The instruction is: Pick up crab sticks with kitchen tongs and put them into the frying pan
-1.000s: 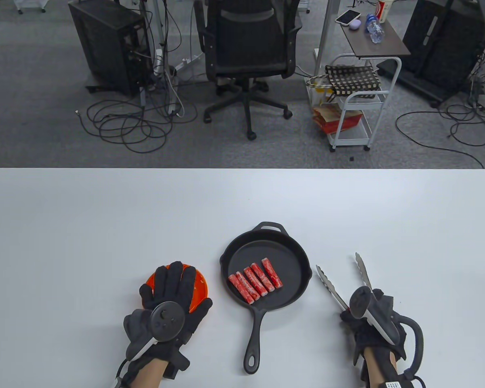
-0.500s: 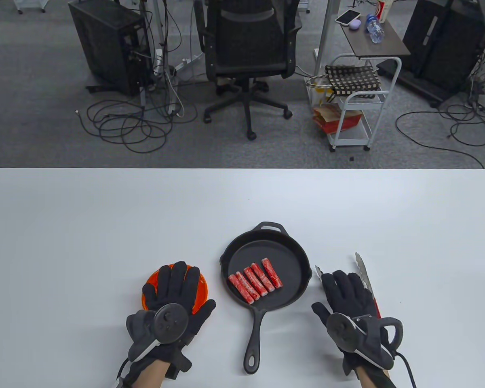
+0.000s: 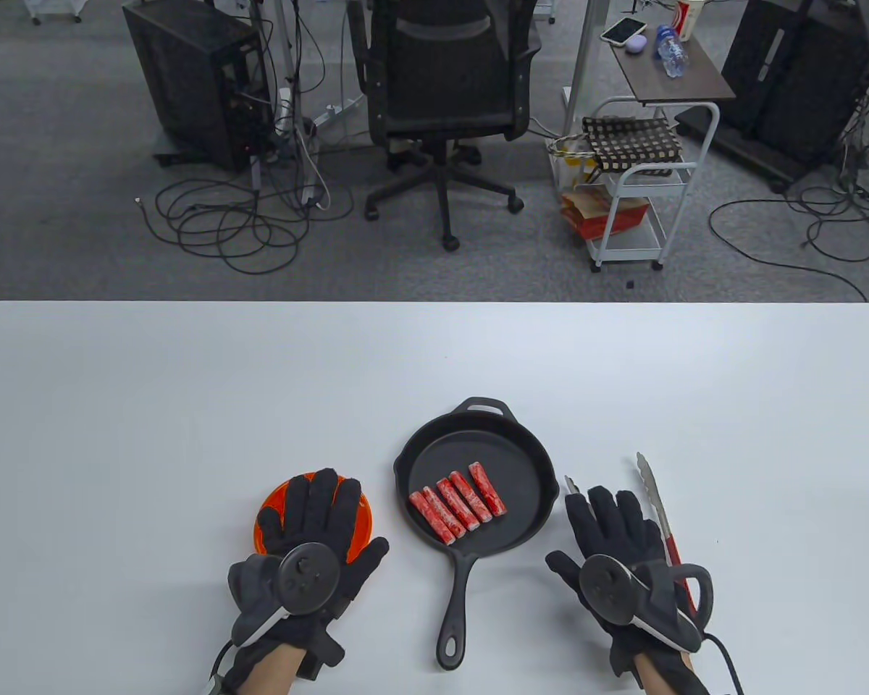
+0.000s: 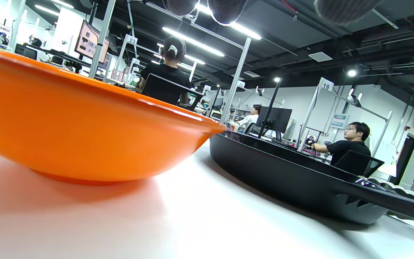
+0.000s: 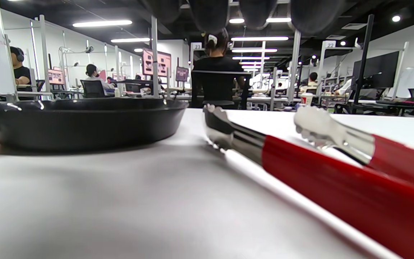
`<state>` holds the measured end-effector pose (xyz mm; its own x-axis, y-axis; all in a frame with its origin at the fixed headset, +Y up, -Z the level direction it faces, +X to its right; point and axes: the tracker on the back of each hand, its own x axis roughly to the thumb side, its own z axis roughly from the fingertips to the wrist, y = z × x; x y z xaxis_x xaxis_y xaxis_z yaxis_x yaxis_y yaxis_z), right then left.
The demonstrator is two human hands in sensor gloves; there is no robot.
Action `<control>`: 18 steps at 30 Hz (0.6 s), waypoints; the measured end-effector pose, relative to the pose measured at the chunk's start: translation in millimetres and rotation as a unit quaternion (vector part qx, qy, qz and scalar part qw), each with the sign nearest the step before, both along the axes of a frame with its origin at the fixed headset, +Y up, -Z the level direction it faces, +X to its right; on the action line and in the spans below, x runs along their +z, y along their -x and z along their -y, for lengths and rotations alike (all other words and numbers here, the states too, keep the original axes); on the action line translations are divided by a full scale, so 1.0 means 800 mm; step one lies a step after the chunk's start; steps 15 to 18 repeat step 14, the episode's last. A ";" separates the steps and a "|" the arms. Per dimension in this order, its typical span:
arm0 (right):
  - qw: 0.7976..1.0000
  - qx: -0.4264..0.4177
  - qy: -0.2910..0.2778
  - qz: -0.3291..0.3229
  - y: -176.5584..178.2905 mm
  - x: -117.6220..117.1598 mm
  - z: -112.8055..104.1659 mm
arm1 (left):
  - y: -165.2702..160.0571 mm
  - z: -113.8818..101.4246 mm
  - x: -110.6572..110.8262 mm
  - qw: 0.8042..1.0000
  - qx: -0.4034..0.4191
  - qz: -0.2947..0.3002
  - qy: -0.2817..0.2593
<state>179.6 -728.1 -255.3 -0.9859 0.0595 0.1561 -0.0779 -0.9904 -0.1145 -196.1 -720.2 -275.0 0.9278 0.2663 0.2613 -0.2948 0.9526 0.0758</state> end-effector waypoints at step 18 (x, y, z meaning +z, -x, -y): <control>1.000 0.004 0.019 -0.001 0.001 -0.001 0.002 | -0.002 -0.001 0.001 1.000 0.002 0.003 0.004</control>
